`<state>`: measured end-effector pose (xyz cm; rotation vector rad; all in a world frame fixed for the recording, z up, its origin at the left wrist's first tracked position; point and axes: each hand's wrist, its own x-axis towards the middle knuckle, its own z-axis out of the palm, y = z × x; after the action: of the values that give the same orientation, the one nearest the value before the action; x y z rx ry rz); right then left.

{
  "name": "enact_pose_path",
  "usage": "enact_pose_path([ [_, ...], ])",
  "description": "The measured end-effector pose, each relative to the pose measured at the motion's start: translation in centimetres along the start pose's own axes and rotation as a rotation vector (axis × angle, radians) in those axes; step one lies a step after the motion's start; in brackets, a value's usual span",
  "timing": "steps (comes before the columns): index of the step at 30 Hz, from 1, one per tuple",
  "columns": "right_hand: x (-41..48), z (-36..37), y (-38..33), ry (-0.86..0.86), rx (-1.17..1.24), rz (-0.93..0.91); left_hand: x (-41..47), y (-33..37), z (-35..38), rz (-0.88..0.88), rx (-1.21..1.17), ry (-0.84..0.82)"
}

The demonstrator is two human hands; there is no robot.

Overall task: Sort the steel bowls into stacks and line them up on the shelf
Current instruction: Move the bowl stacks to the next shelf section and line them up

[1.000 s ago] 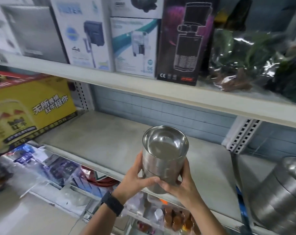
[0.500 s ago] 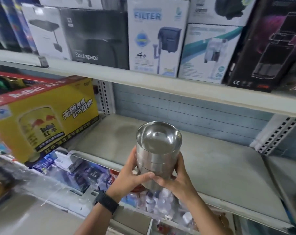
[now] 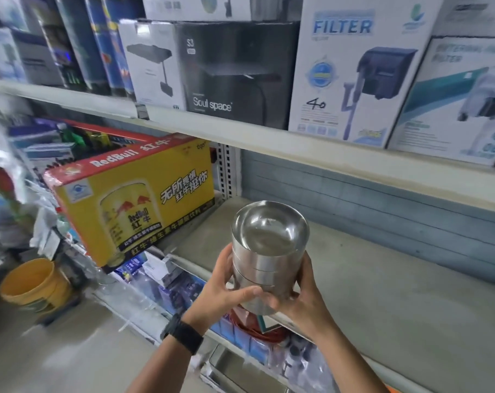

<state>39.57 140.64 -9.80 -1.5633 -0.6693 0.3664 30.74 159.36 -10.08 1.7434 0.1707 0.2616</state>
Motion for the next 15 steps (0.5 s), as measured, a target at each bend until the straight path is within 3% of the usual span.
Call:
enact_pose_path([
  [6,3.1,2.8,0.3,-0.002,-0.008,0.002,2.0,-1.3,-3.6,0.026,0.030,-0.001],
  [15,7.4,8.5,1.8,0.146,-0.092,0.057,6.6,-4.8,-10.4,0.038,-0.037,-0.117],
])
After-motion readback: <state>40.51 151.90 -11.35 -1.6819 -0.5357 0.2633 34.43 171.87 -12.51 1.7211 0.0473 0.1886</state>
